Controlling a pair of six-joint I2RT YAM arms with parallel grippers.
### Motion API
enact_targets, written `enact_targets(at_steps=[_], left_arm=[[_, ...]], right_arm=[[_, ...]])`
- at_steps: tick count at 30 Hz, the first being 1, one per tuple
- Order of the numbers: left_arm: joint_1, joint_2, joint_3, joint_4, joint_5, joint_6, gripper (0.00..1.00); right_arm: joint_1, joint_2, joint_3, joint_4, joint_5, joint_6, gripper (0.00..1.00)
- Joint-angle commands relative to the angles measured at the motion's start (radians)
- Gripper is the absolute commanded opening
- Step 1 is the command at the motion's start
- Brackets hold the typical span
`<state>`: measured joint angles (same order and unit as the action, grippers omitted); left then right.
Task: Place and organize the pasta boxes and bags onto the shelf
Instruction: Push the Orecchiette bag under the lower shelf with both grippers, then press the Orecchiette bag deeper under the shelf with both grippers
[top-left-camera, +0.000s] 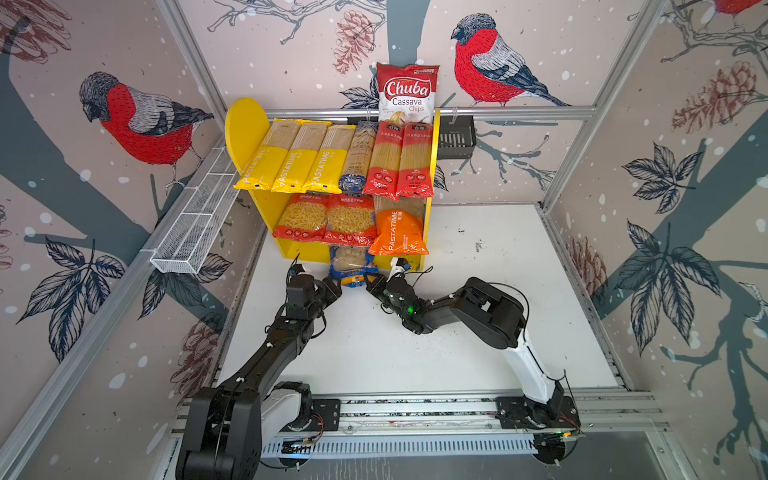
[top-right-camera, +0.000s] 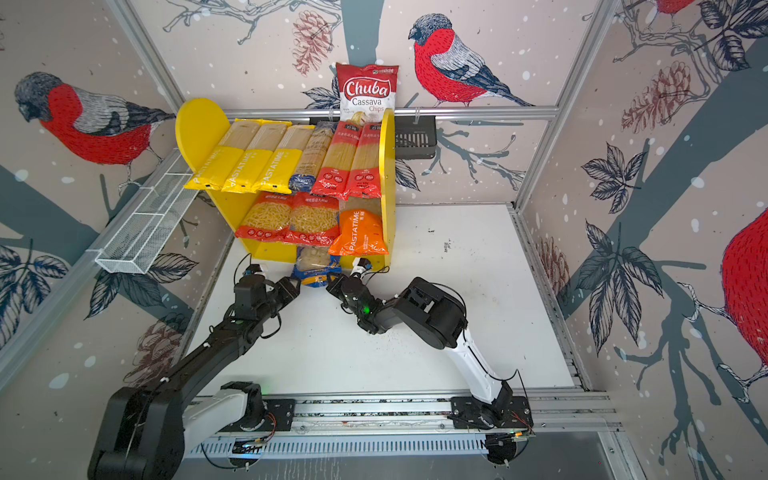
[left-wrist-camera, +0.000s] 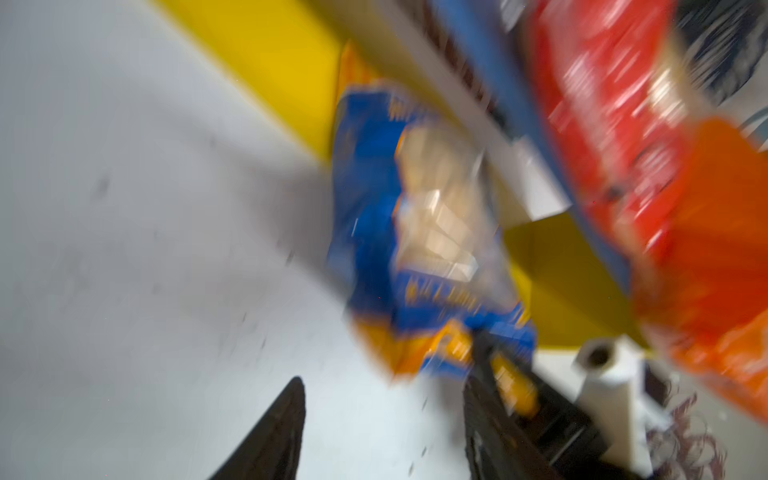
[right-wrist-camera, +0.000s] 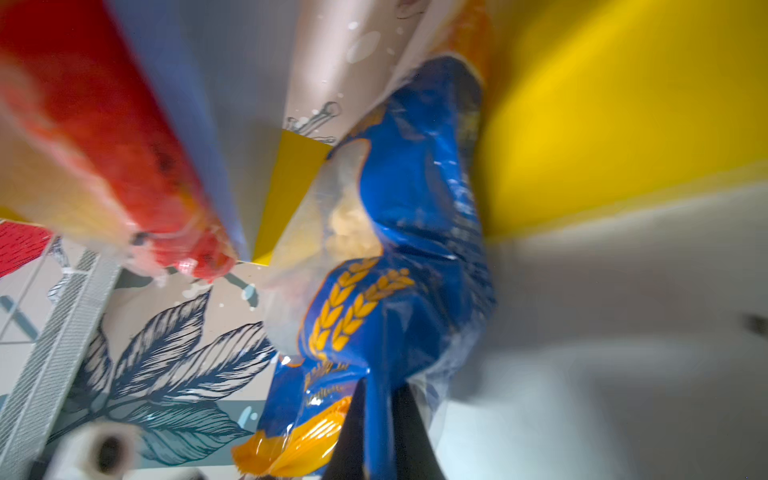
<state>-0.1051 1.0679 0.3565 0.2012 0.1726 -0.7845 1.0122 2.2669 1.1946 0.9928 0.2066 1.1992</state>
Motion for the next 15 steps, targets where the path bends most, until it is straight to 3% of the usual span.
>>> enact_targets(at_steps=[1, 7, 15], left_arm=[[0.0, 0.0, -0.039, 0.092, 0.048, -0.038, 0.6], [-0.001, 0.085, -0.005, 0.141, 0.053, -0.02, 0.57], [0.001, 0.296, 0.061, 0.277, 0.089, -0.014, 0.47]], right_arm=[[-0.015, 0.025, 0.044, 0.034, -0.004, -0.05, 0.09], [-0.046, 0.076, 0.108, 0.041, -0.035, -0.096, 0.1], [-0.045, 0.02, 0.014, 0.09, -0.057, -0.127, 0.15]])
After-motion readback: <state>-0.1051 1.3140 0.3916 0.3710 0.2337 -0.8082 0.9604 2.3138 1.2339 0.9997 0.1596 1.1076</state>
